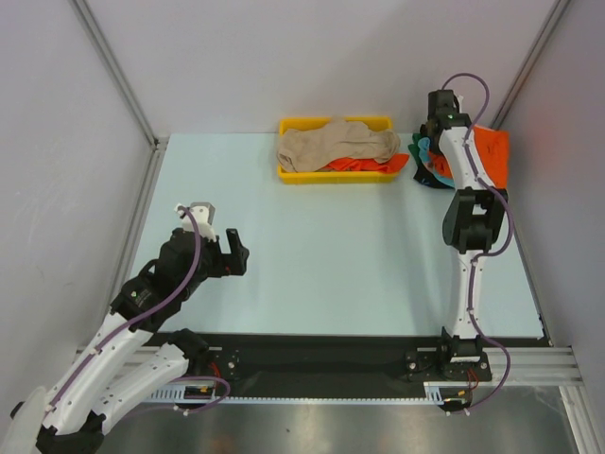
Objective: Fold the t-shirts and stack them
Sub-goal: Neatly place the folded tshirt to the corner
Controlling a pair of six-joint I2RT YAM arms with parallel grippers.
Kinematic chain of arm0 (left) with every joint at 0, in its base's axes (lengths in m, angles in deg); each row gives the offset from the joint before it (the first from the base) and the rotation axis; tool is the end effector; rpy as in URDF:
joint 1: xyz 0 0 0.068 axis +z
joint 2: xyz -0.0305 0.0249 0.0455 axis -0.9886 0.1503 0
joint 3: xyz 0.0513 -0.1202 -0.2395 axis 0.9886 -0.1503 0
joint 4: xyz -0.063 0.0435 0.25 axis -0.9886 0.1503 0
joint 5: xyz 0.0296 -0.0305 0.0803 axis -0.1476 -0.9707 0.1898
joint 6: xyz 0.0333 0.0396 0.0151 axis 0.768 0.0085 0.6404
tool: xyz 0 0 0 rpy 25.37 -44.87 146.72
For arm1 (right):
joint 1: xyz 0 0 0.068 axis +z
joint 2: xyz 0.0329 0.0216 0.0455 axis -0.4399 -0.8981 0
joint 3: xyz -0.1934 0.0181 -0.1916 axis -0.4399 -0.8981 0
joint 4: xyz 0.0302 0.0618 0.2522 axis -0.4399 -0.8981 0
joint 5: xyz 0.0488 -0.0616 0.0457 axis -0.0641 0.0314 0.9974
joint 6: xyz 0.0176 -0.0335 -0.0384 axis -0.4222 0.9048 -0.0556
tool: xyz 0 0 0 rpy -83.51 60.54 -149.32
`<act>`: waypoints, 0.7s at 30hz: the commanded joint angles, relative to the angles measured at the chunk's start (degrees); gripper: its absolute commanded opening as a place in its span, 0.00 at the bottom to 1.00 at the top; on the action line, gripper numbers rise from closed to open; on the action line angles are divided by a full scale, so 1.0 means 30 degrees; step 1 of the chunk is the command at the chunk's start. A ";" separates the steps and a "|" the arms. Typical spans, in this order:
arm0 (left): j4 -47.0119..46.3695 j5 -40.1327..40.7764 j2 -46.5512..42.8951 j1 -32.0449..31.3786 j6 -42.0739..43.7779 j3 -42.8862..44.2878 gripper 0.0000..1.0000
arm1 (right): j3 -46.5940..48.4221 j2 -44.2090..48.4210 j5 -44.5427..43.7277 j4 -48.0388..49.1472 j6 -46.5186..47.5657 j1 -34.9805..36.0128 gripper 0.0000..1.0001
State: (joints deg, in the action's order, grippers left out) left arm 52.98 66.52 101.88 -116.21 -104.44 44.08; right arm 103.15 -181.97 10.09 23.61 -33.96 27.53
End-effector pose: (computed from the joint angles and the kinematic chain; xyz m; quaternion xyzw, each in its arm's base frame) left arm 0.1126 -0.0654 0.3196 0.0134 0.8666 -0.1201 0.4842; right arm 0.5219 -0.0041 0.2658 0.0878 0.9130 -0.2239 0.3295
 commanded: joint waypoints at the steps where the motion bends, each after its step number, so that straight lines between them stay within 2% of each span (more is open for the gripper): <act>1: -0.0581 -0.0236 0.0163 0.0103 0.0336 -0.0154 1.00 | 0.1467 0.0409 0.0027 0.0452 -0.0037 -0.1177 0.00; 6: -0.0639 -0.0383 0.0601 0.0103 0.0365 -0.0154 1.00 | 0.2581 0.0846 -0.0967 0.0774 0.0051 -0.2526 0.00; 10: -0.0668 -0.0530 0.0896 0.0103 0.0424 -0.0125 1.00 | 0.1997 0.1755 -0.1437 0.1796 0.0400 -0.3289 0.00; 12: -0.0668 -0.0588 0.0954 0.0103 0.0453 -0.0125 1.00 | 0.1850 0.1873 -0.2311 0.2121 0.1246 -0.3290 0.00; 17: -0.0669 -0.0618 0.1072 0.0103 0.0453 -0.0125 1.00 | 0.1294 0.1903 -0.2319 0.2678 0.1750 -0.3319 0.00; 21: -0.0639 -0.0559 0.0984 0.0103 0.0453 -0.0154 1.00 | 0.0533 0.1816 -0.2871 0.3761 0.3092 -0.1978 0.00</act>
State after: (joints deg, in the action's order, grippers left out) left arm 52.93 65.34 105.20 -116.21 -104.41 44.05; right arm 105.77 -180.22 4.38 30.30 -29.12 17.97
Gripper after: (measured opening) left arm 0.996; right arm 0.043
